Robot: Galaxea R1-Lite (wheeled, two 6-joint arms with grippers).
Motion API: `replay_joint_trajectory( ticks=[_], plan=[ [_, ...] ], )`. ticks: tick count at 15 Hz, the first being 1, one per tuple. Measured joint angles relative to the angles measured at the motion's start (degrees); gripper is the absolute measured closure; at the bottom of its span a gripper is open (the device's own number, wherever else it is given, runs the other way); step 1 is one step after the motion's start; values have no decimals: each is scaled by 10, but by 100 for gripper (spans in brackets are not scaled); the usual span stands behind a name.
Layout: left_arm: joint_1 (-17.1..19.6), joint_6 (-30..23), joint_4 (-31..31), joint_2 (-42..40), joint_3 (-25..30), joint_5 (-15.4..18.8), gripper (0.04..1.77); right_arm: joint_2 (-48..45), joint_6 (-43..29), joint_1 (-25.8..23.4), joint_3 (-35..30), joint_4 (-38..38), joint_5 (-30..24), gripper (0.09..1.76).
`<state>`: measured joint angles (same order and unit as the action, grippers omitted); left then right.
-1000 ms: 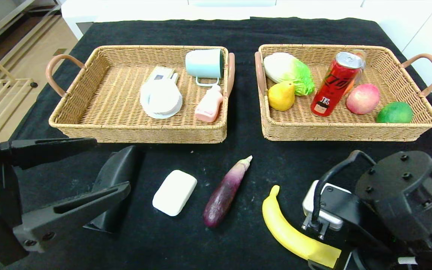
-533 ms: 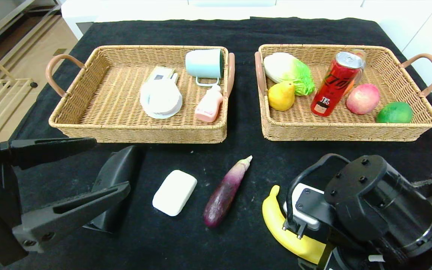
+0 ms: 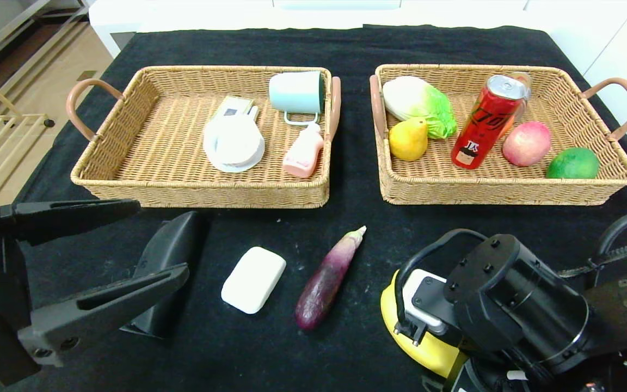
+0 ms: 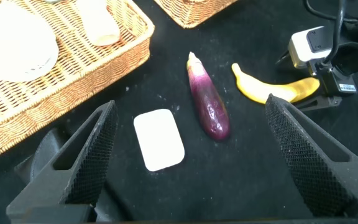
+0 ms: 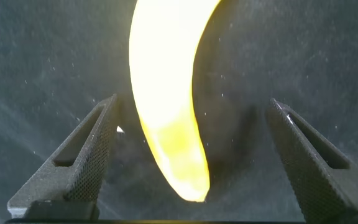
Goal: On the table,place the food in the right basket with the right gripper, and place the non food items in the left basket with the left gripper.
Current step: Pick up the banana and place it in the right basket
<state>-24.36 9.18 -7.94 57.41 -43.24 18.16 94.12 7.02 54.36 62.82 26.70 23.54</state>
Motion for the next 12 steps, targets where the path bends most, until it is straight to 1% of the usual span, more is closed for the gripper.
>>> replay_joint_trajectory(
  ticks=[8,9,10,12],
  plan=[
    [0,0,0,-2,0,-1,9,17,-10,5,2,-4,0,15],
    [0,0,0,-2,0,-1,9,18,-9,5,2,-4,0,20],
    [1,0,-1,-3,-1,-1,9,18,-11,5,2,-4,0,38],
    [1,0,0,-3,-1,-1,9,19,-12,5,1,-2,0,70]
  ],
)
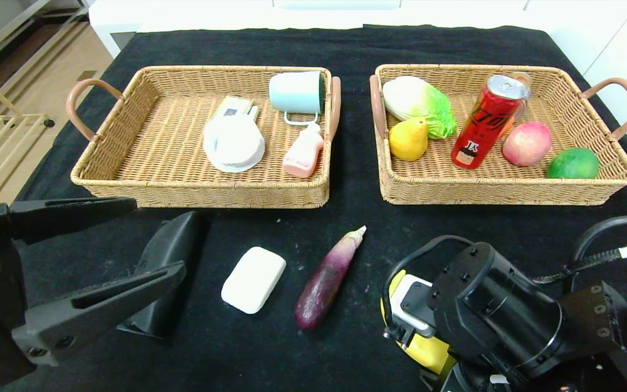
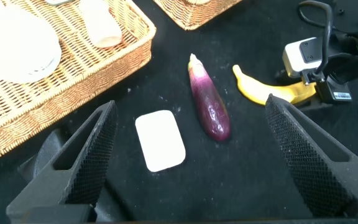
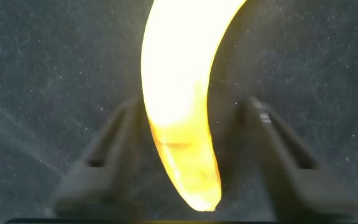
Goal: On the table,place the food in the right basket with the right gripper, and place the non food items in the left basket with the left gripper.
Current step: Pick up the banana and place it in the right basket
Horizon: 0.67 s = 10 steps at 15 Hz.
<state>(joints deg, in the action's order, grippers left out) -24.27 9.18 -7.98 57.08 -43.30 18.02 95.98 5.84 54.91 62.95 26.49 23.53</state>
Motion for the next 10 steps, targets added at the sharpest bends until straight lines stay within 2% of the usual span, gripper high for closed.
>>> replay_joint_trajectory(
  ticks=[4,10],
  plan=[
    [0,0,0,-1,0,0,9,1,0,0,2,0,0,117],
    [0,0,0,-1,1,1,9,1,-7,0,-2,1,-1,121]
  ],
)
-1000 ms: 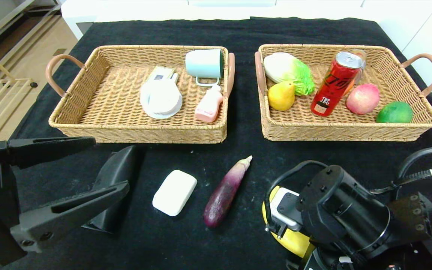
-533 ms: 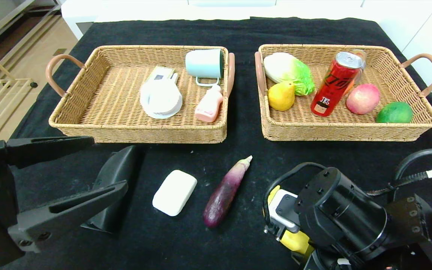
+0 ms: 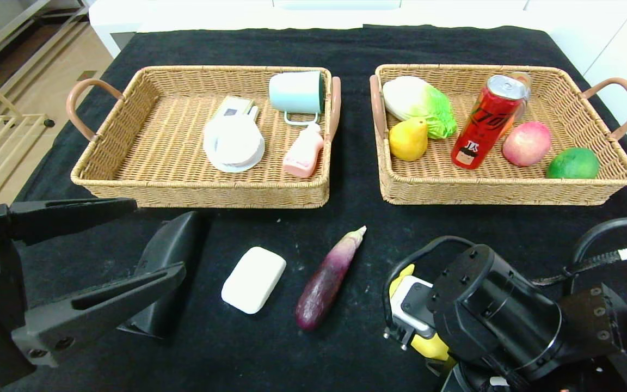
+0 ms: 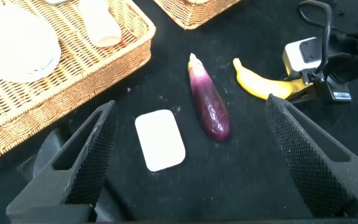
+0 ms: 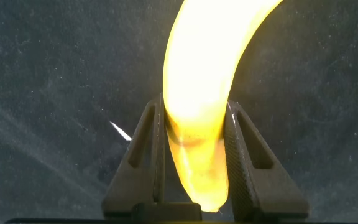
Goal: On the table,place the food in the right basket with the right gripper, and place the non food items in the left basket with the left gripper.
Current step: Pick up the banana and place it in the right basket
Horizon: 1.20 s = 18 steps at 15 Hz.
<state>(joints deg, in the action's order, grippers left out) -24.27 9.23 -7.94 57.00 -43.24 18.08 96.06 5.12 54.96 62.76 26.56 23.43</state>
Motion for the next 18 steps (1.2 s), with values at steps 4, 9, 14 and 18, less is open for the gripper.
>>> replay_joint_trajectory(
  ticks=[4,9,14,18],
  plan=[
    [-1,0,0,0,0,0,9,0,-1,3,0,1,0,121],
    [-1,0,0,0,0,0,9,0,-12,8,2,1,0,121],
    [-1,0,0,1,0,1,9,-8,-25,12,11,4,0,121],
    [-1,1,0,3,0,0,9,-31,-64,7,50,5,1,121]
  ],
)
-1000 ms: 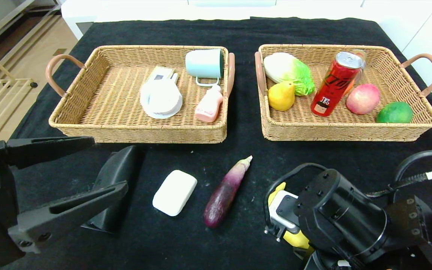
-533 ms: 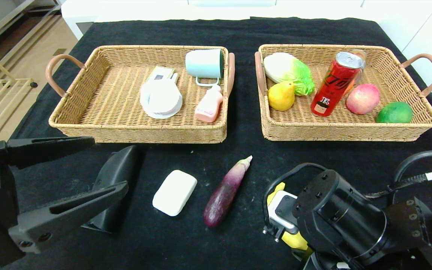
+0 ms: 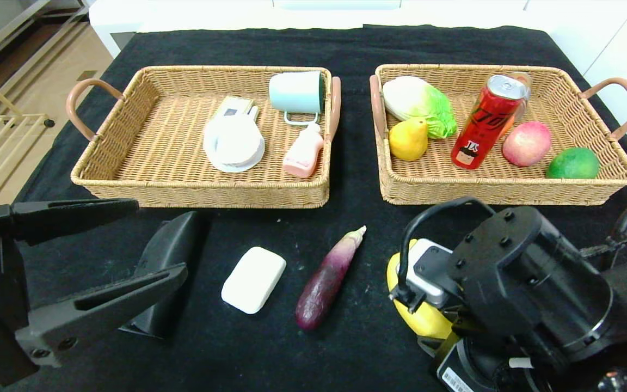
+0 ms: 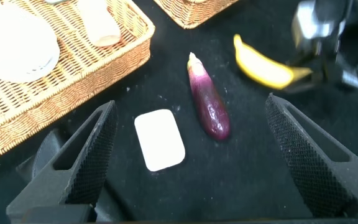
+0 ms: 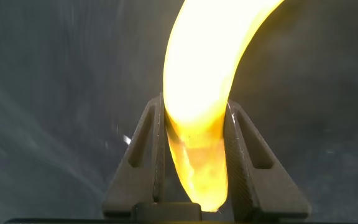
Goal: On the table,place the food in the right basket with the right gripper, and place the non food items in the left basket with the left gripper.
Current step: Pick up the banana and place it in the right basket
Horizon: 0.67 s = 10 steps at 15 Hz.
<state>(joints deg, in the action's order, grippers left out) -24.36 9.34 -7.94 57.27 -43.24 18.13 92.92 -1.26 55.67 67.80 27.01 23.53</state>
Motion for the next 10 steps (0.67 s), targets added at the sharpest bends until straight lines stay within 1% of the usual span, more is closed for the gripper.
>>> replay_joint_trajectory(
  ticks=[2,6,8,10],
  plan=[
    [0,1,0,1,0,0,9,-14,-5,-14,18,1,2,121],
    [0,2,1,3,2,0,9,-31,-5,-61,53,0,5,121],
    [0,2,1,4,2,0,9,-35,-5,-86,75,0,30,121],
    [-1,3,1,5,3,0,9,-40,-6,-106,84,3,37,121]
  ],
)
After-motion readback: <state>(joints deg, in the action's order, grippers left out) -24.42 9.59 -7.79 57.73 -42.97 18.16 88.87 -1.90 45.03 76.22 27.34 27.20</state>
